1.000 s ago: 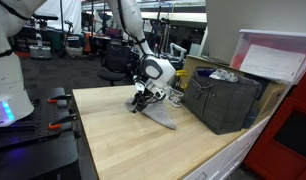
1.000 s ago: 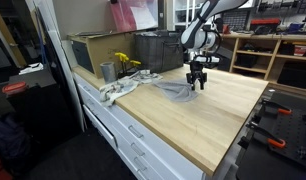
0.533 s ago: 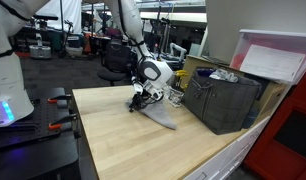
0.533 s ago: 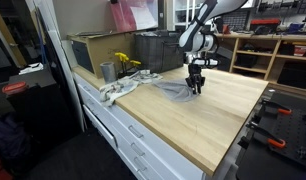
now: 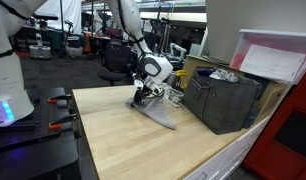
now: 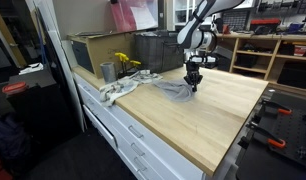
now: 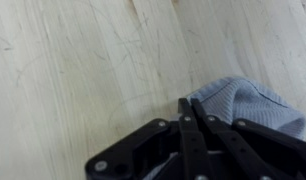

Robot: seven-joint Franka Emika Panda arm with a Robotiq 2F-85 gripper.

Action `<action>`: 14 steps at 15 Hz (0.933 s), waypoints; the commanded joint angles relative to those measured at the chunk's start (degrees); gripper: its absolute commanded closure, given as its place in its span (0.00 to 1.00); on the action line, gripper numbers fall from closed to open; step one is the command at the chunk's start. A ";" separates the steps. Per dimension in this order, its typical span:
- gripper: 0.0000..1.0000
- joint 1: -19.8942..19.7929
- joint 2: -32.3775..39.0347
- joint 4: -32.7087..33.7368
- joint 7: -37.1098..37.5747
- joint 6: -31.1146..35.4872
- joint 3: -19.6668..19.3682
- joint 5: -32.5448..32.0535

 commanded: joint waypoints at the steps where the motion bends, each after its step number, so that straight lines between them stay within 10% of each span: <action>1: 0.99 2.76 -6.02 -1.53 4.81 -0.84 -0.66 -2.41; 11: 0.99 12.29 -8.60 10.49 13.84 -5.29 -0.56 -15.73; 14: 0.74 14.80 -8.94 11.94 12.47 -6.44 0.12 -19.92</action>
